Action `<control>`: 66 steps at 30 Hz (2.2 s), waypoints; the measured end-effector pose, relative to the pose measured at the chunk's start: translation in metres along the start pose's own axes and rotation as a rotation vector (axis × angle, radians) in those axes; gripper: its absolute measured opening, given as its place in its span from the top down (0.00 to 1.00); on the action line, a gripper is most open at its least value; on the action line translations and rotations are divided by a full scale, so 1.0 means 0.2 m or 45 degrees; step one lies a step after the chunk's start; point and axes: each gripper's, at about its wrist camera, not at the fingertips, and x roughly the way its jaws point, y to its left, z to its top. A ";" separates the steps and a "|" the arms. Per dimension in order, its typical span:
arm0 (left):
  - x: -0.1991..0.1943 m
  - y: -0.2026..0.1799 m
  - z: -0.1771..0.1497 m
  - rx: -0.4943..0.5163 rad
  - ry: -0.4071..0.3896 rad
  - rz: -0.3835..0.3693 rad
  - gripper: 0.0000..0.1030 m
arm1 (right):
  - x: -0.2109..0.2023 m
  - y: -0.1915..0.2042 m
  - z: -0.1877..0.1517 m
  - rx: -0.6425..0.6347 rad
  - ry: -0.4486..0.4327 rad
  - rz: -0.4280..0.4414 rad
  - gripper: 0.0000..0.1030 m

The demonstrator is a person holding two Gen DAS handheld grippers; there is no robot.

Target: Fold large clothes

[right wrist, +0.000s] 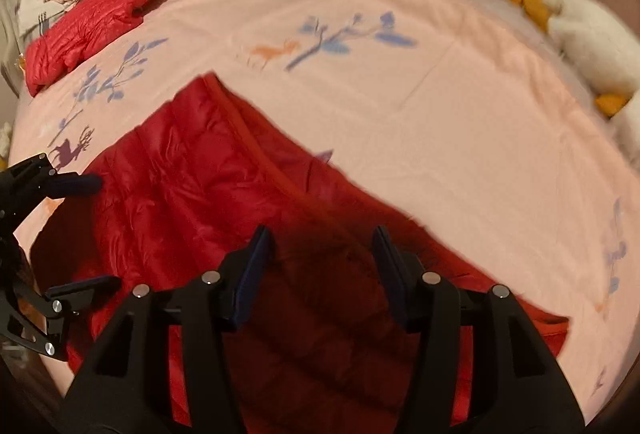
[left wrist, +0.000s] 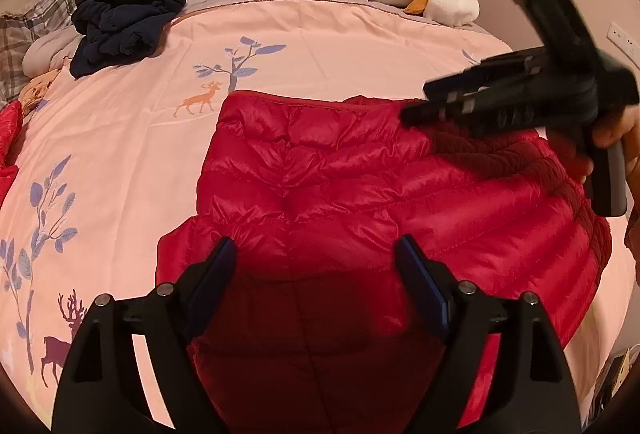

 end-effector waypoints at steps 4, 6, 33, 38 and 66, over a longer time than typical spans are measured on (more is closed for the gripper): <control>0.00 0.00 0.00 0.004 0.000 0.000 0.19 | 0.03 0.04 -0.02 -0.048 -0.023 0.013 0.91; 0.00 0.00 0.00 0.004 0.000 -0.001 0.19 | 0.02 0.08 -0.01 -0.093 -0.073 -0.046 0.96; -0.04 -0.01 -0.02 -0.013 0.004 0.026 0.19 | -0.15 -0.31 -0.17 0.519 -0.254 -0.322 0.69; -0.10 -0.03 -0.04 -0.033 -0.017 0.017 0.19 | -0.40 -0.24 -0.41 0.506 -0.366 -0.269 0.63; -0.27 -0.32 -0.39 -0.031 -0.083 0.141 0.19 | -0.59 0.08 -1.29 0.632 -0.459 -0.313 0.52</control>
